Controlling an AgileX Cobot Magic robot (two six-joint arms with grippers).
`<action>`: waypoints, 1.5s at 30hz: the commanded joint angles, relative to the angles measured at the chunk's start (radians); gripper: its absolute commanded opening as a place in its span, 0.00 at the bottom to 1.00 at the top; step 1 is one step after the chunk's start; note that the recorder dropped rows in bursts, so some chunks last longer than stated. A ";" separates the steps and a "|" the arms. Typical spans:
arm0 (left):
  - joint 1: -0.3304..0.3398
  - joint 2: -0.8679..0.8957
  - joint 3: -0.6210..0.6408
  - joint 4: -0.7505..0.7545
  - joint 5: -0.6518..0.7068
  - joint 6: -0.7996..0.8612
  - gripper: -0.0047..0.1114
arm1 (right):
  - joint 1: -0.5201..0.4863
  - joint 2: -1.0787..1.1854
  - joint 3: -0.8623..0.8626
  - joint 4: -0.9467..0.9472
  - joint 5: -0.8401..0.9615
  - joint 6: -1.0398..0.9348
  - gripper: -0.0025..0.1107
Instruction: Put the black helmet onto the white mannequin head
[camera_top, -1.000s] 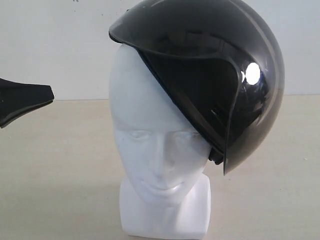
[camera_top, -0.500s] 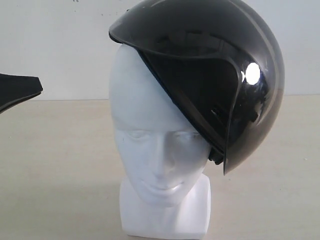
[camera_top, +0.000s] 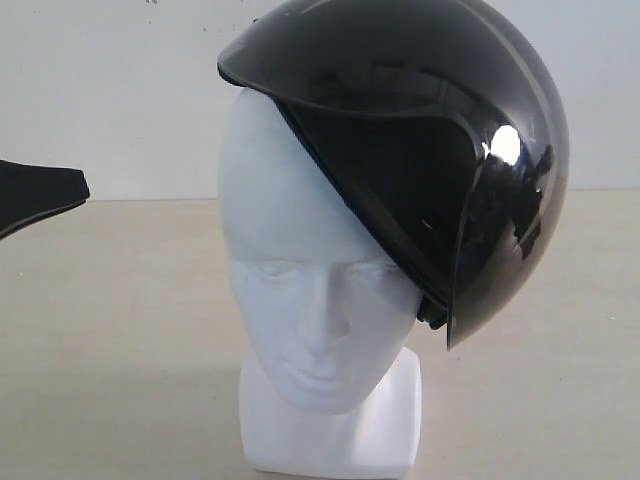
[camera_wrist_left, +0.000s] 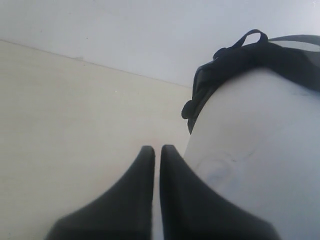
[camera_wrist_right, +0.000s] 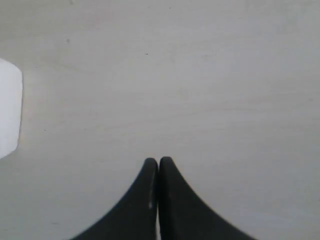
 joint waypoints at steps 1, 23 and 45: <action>0.001 -0.007 -0.052 0.073 -0.027 0.008 0.08 | -0.069 0.128 -0.006 0.317 -0.028 -0.222 0.02; -0.089 0.170 -0.674 0.277 -0.104 -0.271 0.08 | -0.296 0.380 -0.006 1.206 -0.001 -0.945 0.02; -0.255 0.347 -0.864 0.277 -0.072 -0.266 0.08 | -0.279 0.405 -0.006 1.279 0.053 -0.944 0.02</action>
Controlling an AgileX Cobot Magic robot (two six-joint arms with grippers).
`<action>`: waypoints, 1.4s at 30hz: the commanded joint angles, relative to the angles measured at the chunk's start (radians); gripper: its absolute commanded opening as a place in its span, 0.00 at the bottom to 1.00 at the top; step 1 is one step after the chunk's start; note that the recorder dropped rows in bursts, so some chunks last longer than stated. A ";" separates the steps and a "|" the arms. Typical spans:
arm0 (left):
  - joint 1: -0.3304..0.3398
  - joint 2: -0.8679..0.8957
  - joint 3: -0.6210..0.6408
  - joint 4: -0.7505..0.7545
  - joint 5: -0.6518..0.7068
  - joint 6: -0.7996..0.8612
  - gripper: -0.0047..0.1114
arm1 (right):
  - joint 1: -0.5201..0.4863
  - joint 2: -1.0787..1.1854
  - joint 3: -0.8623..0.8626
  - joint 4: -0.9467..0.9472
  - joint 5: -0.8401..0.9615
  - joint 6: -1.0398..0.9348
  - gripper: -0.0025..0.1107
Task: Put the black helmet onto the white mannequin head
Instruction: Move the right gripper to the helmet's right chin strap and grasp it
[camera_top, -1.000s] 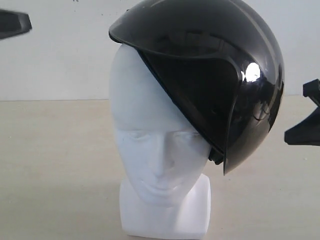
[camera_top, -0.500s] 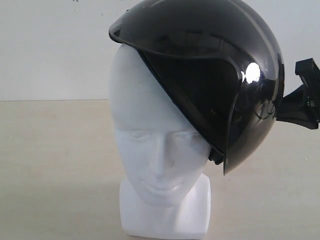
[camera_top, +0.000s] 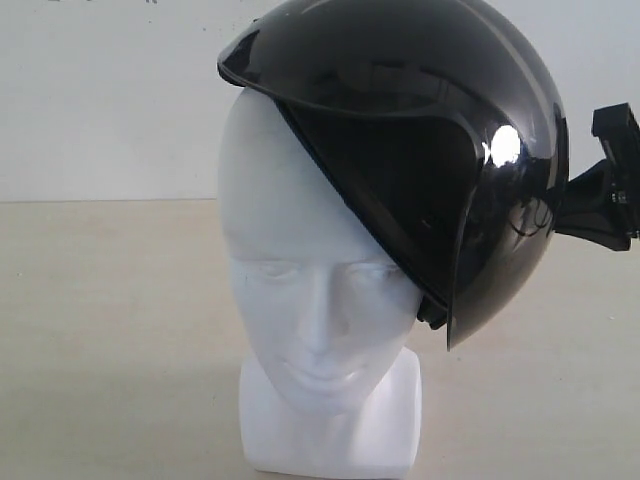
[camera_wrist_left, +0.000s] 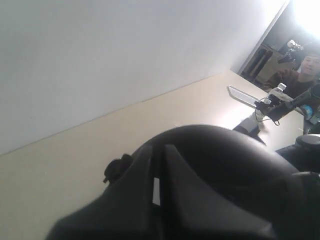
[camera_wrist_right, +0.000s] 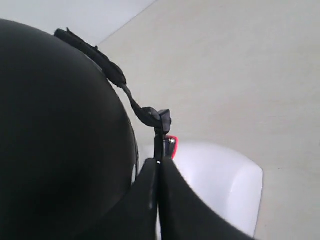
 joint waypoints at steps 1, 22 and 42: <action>-0.007 0.027 -0.089 -0.002 -0.012 -0.017 0.08 | 0.005 0.020 -0.005 -0.014 0.009 0.013 0.02; 0.125 0.133 -0.111 -0.002 -0.278 -0.035 0.08 | 0.070 0.004 -0.005 -0.096 -0.078 0.042 0.02; 0.134 0.198 -0.056 -0.106 -0.278 -0.035 0.08 | 0.070 0.004 -0.005 0.001 -0.039 -0.003 0.02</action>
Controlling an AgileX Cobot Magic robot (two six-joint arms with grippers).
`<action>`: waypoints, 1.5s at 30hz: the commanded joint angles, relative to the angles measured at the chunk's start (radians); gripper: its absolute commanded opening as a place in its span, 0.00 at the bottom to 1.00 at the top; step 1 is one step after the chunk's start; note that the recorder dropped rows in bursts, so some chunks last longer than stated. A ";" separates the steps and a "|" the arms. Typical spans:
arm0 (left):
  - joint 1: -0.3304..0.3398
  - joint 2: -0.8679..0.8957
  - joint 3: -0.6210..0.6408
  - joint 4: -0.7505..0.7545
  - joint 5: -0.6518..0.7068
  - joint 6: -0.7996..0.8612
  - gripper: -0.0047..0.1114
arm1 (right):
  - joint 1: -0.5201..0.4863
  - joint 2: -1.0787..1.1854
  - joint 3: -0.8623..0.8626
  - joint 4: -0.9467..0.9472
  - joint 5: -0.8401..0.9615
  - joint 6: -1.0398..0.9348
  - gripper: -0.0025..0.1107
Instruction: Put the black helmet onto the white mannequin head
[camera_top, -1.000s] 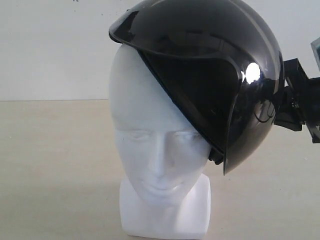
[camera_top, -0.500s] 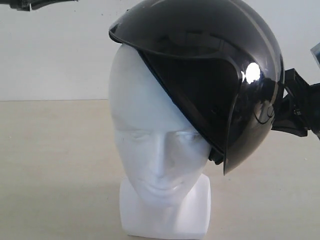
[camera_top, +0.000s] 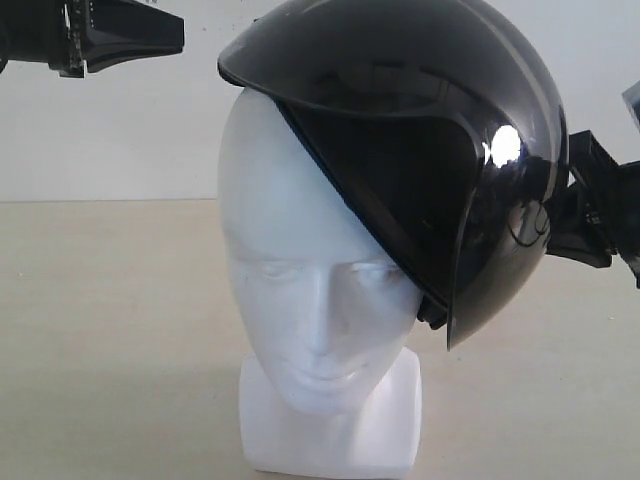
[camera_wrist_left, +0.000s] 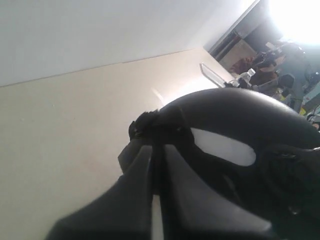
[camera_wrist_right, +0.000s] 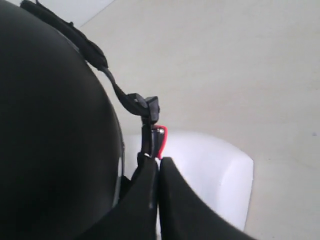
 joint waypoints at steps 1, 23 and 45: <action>-0.014 -0.030 -0.002 -0.068 -0.003 -0.009 0.08 | 0.000 -0.006 -0.005 0.061 0.038 -0.035 0.02; -0.136 -0.073 -0.052 0.031 -0.003 -0.009 0.08 | 0.000 -0.055 -0.005 0.141 0.117 -0.090 0.02; -0.136 -0.073 0.035 0.031 -0.003 -0.009 0.08 | 0.000 -0.147 -0.015 0.184 0.140 -0.090 0.02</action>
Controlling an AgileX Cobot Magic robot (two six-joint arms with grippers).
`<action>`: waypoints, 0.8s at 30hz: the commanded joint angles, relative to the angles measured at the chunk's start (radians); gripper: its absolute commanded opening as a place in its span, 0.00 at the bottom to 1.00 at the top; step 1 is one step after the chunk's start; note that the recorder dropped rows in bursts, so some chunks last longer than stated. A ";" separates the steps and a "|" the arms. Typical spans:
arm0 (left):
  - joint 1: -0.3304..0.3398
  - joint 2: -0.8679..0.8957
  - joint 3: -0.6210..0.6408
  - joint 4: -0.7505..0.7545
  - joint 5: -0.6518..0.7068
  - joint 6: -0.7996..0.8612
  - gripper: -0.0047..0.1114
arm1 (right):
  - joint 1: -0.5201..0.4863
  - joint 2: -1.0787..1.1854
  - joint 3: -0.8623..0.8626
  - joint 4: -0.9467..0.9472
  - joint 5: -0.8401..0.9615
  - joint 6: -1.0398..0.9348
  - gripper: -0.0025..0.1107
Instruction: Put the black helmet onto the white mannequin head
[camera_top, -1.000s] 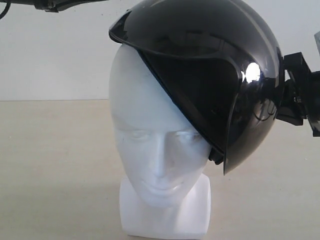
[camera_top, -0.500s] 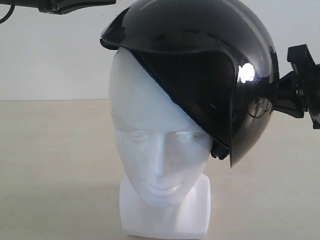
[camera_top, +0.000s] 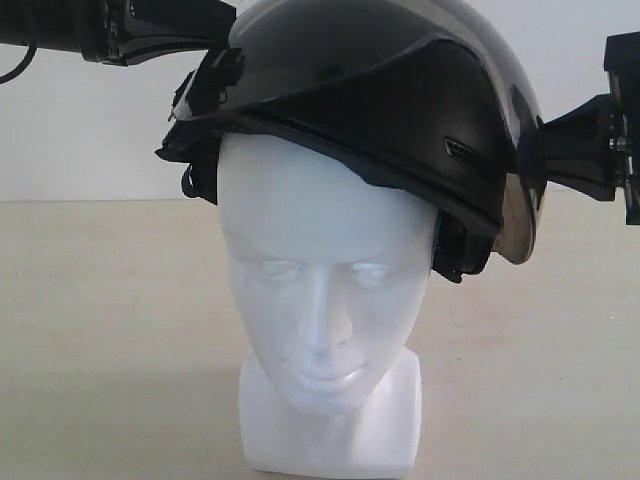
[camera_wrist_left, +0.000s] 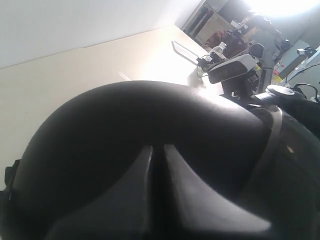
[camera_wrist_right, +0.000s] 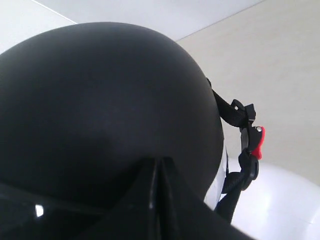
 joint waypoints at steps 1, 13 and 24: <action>-0.005 -0.005 0.015 0.002 -0.001 -0.009 0.08 | 0.000 -0.008 -0.008 0.018 0.015 -0.003 0.02; -0.005 -0.005 0.092 0.002 -0.001 -0.009 0.08 | 0.000 -0.009 -0.010 0.075 0.069 -0.033 0.02; -0.005 -0.015 0.129 0.002 -0.001 -0.009 0.08 | 0.000 -0.020 -0.067 0.077 0.091 -0.015 0.02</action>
